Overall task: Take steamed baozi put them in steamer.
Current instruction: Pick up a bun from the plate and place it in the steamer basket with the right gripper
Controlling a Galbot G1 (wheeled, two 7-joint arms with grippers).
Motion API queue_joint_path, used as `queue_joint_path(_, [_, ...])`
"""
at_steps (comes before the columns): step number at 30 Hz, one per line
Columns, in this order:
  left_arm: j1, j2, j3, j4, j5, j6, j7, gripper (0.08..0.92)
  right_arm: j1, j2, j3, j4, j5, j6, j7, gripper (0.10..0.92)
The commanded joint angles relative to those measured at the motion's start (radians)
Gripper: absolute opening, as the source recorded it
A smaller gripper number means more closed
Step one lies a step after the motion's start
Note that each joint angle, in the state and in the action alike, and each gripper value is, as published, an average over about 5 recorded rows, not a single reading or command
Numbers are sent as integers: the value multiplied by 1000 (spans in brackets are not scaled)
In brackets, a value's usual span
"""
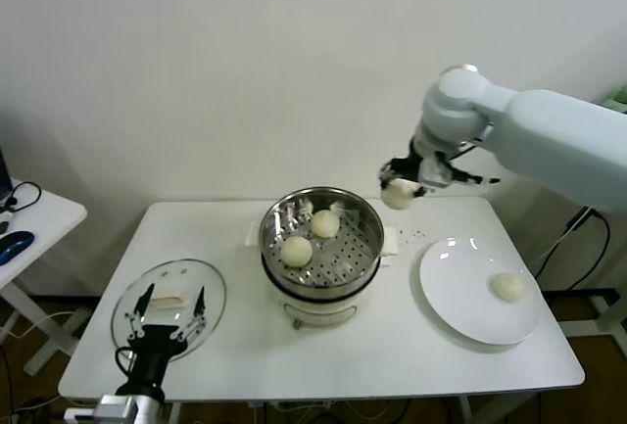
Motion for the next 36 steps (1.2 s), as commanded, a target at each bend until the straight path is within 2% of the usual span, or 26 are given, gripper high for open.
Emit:
queue_joint_path(1, [3, -2, 1, -9, 7, -3, 1, 823, -89, 259, 2, 24, -127, 101, 12, 690])
queue_joint_path(15, [32, 12, -14, -3, 5, -9, 1, 823, -248, 305, -39, -6, -179, 113, 31, 695])
queue_joint_path(36, [34, 13, -13, 8, 5, -9, -2, 823, -257, 269, -50, -17, -223, 159, 46, 704])
